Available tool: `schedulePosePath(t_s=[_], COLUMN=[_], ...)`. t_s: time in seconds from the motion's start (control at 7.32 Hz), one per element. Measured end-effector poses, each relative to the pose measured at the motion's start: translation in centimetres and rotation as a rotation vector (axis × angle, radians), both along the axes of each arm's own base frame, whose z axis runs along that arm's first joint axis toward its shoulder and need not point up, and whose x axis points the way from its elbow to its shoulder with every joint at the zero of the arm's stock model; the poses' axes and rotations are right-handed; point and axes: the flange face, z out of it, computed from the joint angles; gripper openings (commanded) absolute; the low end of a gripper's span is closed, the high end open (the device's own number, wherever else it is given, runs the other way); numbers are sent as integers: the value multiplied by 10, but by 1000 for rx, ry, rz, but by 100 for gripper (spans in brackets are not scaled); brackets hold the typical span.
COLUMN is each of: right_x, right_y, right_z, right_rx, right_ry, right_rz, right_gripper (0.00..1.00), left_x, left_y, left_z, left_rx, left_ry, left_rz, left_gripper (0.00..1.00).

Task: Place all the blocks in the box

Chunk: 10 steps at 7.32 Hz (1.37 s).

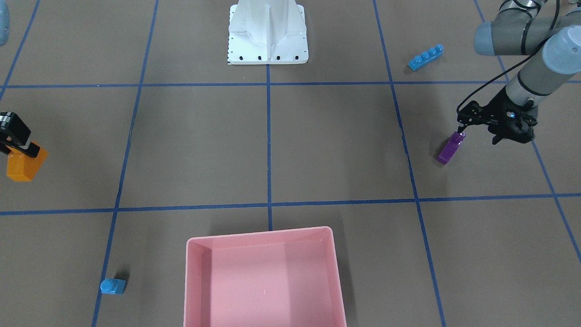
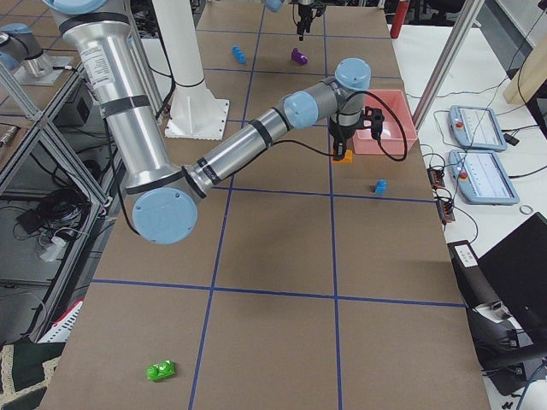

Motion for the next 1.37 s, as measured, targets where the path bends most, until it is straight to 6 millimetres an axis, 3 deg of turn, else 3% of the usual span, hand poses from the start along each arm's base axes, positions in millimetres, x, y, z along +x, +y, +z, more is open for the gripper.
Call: schedulePosePath(t_s=[0.27,0.55,0.82,1.09,1.23,1.37], right_x=[-50,-95,-141,-179,-192,-203], right_y=[-35,-64,-80,-102,-110,-115], right_z=[-41,-81,-100,-101,-100,-102], right_rx=[-13,4,48,76,89,103], right_ry=[16,20,50,42,35,38], right_rz=[3,-26,-43,-40,-39,-38], right_gripper=[0,0,0,0,0,0], left_x=[28,43,51,53,52,53], left_y=[0,-6,-5,-1,0,1], left_z=[15,23,27,31,32,33], left_rx=[-1,-3,-8,-14,-15,-15], left_ry=[-3,-6,-11,-16,-19,-21], left_rz=[37,52,64,71,72,76], left_gripper=[97,90,87,64,56,42])
